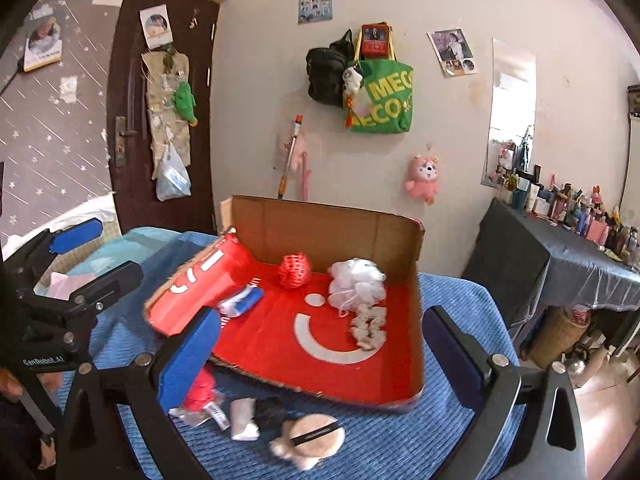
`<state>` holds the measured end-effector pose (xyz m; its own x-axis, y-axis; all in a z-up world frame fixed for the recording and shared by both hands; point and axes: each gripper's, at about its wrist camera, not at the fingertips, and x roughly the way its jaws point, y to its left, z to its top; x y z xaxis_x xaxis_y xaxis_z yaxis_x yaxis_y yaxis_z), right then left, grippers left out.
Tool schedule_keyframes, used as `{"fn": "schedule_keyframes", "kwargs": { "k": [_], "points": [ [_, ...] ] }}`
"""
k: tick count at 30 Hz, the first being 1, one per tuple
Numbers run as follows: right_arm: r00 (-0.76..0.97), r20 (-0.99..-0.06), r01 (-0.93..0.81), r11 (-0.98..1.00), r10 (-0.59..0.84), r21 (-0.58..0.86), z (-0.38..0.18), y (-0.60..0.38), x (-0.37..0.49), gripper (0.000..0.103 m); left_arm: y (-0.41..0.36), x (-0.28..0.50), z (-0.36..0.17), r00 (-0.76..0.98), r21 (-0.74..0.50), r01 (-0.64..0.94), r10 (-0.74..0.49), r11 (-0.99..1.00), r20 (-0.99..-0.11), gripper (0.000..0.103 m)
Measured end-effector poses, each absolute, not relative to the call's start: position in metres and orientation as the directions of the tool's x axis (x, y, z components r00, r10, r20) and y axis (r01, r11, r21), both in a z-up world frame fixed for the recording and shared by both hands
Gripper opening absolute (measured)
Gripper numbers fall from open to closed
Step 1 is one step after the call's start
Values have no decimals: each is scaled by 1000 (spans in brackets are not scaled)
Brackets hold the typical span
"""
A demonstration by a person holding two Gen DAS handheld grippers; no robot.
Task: Organize soft objects
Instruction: 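Lift both tools out of the box and back over the blanket, then move the left tool toward the red knitted bunny while the right tool approaches the beige powder puff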
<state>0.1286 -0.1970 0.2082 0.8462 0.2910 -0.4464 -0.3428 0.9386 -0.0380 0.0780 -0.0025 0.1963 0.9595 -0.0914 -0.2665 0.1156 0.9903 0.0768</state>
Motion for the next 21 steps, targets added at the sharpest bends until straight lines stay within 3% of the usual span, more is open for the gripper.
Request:
{"fn": "schedule_keyframes", "kwargs": {
  "k": [6, 21],
  "points": [
    [857, -424, -332, 943, 292, -21, 194, -196, 104, 103, -2, 54, 183, 968, 46, 97, -84, 994, -238, 103],
    [878, -420, -259, 966, 229, -15, 139, -204, 74, 103, -6, 35, 129, 955, 76, 77, -52, 994, -292, 103]
  ]
}}
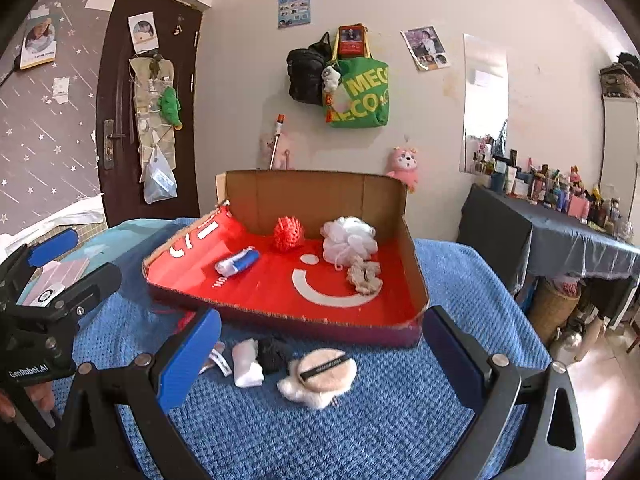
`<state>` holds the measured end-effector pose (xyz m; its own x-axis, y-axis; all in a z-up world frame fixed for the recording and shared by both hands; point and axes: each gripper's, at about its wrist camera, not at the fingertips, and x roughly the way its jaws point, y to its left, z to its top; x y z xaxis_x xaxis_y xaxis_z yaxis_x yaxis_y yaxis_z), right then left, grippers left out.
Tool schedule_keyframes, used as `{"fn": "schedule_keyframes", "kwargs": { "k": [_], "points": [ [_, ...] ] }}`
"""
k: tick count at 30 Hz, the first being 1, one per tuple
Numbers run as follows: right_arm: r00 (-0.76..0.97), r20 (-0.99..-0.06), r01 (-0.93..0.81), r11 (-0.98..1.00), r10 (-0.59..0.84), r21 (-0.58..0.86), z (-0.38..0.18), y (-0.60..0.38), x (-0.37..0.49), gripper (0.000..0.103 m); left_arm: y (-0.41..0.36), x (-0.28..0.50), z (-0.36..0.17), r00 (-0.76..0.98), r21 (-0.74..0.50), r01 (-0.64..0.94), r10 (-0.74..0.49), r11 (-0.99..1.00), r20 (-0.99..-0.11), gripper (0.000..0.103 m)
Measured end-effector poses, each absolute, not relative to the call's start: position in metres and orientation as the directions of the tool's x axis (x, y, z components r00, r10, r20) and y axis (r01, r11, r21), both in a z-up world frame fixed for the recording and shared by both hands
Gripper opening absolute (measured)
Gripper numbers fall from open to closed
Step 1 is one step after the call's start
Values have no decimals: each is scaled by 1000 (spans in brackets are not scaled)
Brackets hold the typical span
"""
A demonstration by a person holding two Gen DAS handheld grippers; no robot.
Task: Organize soft objects
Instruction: 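Move the left tool toward the red knitted bunny while the right tool approaches the beige powder puff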
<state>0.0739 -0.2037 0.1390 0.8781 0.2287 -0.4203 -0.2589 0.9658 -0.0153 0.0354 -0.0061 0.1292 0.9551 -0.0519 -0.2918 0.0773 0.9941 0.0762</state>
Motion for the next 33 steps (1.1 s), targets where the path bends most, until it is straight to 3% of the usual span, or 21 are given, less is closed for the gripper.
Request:
{"fn": "schedule_keyframes", "kwargs": {
  "k": [19, 33],
  "points": [
    [858, -484, -184, 983, 171, 21, 64, -212, 60, 103, -10, 37, 68, 903, 34, 98, -74, 995, -424, 103],
    [812, -550, -188, 980, 195, 71, 47, -215, 69, 103, -11, 45, 64, 888, 39, 97, -69, 995, -455, 103]
  ]
}}
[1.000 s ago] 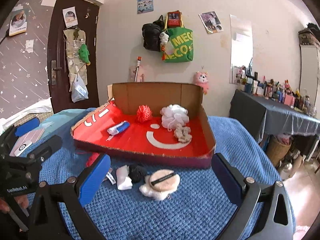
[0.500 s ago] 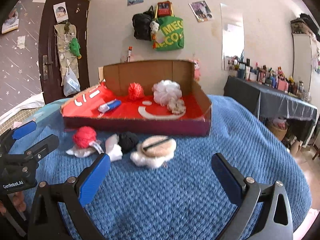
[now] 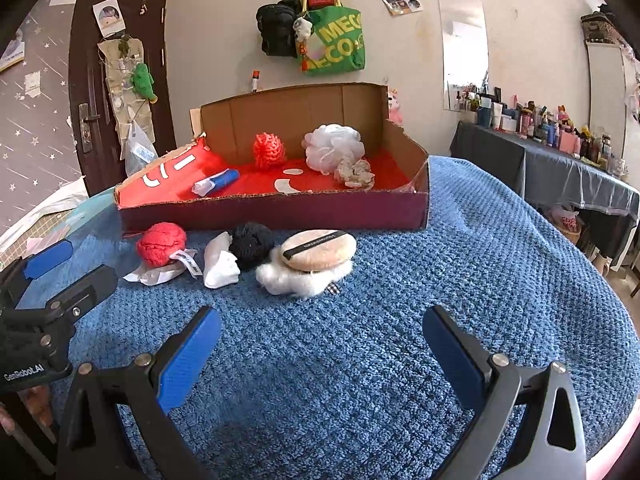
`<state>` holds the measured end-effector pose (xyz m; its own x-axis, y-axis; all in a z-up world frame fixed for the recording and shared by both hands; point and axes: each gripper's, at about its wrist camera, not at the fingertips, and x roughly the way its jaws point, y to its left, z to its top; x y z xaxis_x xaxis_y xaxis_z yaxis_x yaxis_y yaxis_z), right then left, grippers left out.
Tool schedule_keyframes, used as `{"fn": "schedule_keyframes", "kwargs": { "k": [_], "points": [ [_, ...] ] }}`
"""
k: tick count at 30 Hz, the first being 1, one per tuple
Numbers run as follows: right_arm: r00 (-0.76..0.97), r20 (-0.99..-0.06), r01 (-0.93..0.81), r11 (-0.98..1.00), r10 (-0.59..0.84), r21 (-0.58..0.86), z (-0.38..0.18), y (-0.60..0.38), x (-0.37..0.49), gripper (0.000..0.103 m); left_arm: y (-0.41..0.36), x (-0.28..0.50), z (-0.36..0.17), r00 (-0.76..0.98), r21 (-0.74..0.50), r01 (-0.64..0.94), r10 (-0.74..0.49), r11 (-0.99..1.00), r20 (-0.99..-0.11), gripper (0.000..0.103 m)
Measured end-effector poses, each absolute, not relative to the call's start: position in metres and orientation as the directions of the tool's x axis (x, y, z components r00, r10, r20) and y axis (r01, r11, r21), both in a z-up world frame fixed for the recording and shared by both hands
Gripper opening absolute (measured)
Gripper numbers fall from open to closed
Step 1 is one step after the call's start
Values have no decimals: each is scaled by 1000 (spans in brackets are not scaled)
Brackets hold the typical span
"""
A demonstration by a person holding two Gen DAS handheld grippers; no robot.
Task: Organize soft objects
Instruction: 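Move the left tool toward the red knitted bunny while the right tool approaches the beige powder puff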
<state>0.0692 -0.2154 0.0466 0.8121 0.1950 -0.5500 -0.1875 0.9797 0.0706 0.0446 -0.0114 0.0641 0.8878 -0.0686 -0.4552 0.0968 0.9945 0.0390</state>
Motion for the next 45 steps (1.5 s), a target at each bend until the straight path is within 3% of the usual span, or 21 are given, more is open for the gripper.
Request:
{"fn": "schedule_keyframes", "kwargs": {
  "k": [16, 29, 35, 45],
  "points": [
    [754, -618, -204, 974, 221, 99, 56, -220, 106, 103, -15, 86, 70, 829, 75, 148, -83, 986, -553, 103],
    [694, -682, -253, 965, 229, 66, 61, -214, 144, 103, -17, 128, 63, 732, 28, 194, -125, 981, -670, 103],
    [656, -715, -271, 960, 241, 75, 56, -214, 157, 92, -22, 140, 58, 692, 19, 220, -142, 975, -708, 103],
    [645, -727, -285, 957, 237, 58, 54, -211, 162, 85, -23, 153, 52, 661, 18, 229, -141, 973, -737, 99]
  ]
}}
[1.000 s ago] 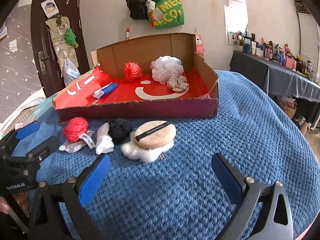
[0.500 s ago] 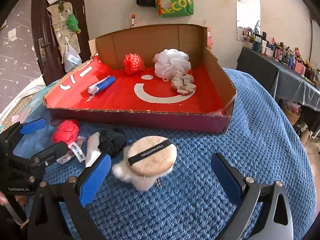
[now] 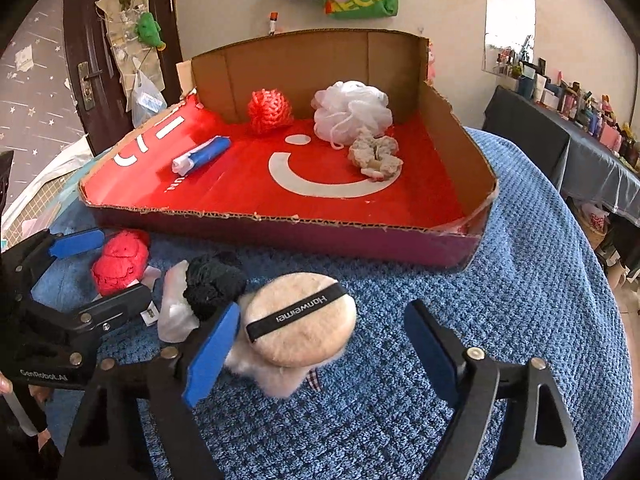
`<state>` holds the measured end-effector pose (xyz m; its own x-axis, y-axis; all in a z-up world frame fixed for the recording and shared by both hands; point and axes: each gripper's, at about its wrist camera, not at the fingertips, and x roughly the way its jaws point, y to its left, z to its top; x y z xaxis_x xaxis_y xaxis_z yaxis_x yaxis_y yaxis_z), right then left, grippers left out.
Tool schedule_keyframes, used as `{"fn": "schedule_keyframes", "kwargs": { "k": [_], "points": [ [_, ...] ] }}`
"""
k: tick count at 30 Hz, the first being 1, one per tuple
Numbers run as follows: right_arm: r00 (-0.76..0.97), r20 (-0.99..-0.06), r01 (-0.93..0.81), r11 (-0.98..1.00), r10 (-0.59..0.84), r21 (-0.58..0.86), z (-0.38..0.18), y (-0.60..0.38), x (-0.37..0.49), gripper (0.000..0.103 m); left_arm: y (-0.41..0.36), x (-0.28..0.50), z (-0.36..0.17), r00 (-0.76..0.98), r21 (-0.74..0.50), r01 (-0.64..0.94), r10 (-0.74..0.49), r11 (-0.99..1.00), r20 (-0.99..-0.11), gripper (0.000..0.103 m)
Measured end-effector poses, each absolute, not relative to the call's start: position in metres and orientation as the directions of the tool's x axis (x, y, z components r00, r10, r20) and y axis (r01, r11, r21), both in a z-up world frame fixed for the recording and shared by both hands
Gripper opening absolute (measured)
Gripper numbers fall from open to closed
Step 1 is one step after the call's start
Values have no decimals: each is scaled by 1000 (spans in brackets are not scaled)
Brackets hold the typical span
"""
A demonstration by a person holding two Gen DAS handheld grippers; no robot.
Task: Organize soft objects
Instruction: 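Move the left tool toward the red knitted bunny while the right tool approaches the beige powder puff, then grasp the red knitted bunny with the left tool while the right tool grasps the beige powder puff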
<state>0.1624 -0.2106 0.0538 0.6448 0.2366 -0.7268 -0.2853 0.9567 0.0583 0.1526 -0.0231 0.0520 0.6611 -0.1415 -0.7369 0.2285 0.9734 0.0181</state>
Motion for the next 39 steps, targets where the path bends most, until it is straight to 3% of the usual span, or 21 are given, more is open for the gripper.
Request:
{"fn": "schedule_keyframes", "kwargs": {
  "k": [4, 7, 10, 13, 29, 39],
  "points": [
    [645, -726, -288, 956, 237, 56, 53, -210, 162, 82, -22, 156, 49, 646, 7, 230, -147, 973, -749, 85],
    [644, -727, -296, 954, 239, 52, 51, -208, 162, 73, -22, 156, 49, 643, -2, 235, -157, 972, -749, 77],
    [648, -722, -308, 951, 243, 44, 52, -206, 159, 65, -22, 153, 50, 647, -9, 240, -167, 971, -744, 58],
    [657, -713, -314, 949, 246, 38, 52, -205, 157, 56, -21, 150, 51, 650, -27, 248, -187, 968, -736, 55],
    [728, -639, -304, 952, 248, 23, 72, -208, 135, 55, -18, 119, 76, 712, -33, 291, -240, 956, -660, 51],
    [728, -639, -301, 953, 247, 26, 74, -208, 129, 55, -19, 110, 79, 717, -39, 306, -257, 951, -648, 51]
  ]
}}
